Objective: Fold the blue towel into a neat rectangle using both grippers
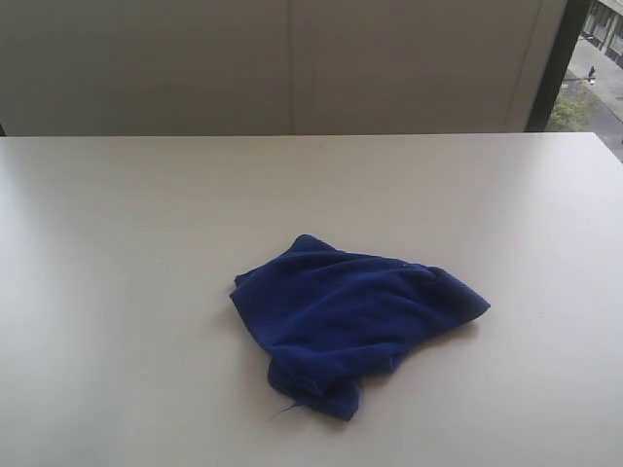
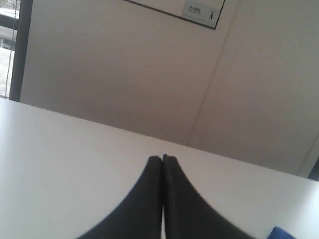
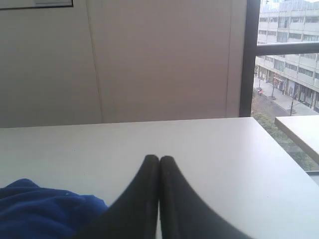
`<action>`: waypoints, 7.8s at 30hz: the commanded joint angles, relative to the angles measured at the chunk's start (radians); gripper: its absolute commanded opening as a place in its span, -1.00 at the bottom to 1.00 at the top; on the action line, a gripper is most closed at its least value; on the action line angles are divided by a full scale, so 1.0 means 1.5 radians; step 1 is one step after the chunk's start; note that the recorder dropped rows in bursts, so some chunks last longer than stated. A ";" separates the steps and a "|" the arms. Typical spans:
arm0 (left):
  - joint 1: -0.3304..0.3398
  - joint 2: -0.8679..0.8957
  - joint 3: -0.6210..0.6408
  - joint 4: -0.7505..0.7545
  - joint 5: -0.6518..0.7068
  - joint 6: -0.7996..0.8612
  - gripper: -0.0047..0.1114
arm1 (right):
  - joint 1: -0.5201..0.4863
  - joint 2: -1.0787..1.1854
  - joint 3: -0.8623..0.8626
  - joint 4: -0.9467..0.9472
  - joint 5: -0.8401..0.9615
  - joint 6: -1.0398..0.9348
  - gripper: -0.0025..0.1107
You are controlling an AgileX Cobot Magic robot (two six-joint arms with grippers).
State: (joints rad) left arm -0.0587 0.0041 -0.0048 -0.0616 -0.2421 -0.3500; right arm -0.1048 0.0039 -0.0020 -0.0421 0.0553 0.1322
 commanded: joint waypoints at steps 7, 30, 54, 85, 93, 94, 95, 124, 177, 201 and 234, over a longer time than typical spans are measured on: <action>-0.003 0.158 -0.088 0.676 -0.145 -0.466 -0.92 | 0.002 -0.003 0.001 0.000 0.008 0.004 -0.96; -0.255 0.779 -0.526 1.204 0.249 -0.423 -0.92 | 0.002 -0.003 0.001 0.000 0.008 0.004 -0.96; -0.583 1.053 -0.615 0.001 0.271 0.911 -0.26 | 0.018 -0.003 0.001 0.000 0.008 0.004 -0.96; -0.600 1.170 -0.615 0.001 0.147 1.011 -0.34 | 0.031 -0.003 0.001 0.000 0.008 0.004 -0.96; -0.600 1.170 -0.610 0.001 0.146 1.072 -0.31 | 0.031 -0.003 0.001 0.000 0.008 0.004 -0.96; -0.600 1.170 -0.610 0.001 0.146 1.081 -0.31 | 0.031 -0.003 0.001 0.000 0.008 0.004 -0.96; -0.600 1.170 -0.610 0.001 0.153 1.102 -0.27 | 0.031 -0.003 0.001 0.000 0.008 0.004 -0.96; -0.582 1.184 -0.610 0.001 0.091 1.141 -0.52 | 0.031 -0.003 0.001 0.001 0.007 0.004 -0.96; -0.582 1.156 -0.610 -0.060 0.088 1.068 -0.18 | 0.031 -0.003 0.001 0.001 0.007 0.004 -0.96; -0.582 1.187 -0.610 -0.060 0.089 1.056 -0.19 | 0.031 -0.003 0.001 0.001 0.007 0.004 -0.96; -0.581 0.884 -0.610 -0.395 -0.153 1.418 -0.92 | 0.031 -0.003 0.001 0.001 0.007 0.004 -0.96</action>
State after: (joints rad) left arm -0.9328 1.3928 -0.9253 -0.4789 -0.4016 1.6254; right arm -0.0598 0.0039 -0.0020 -0.0387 0.0744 0.1344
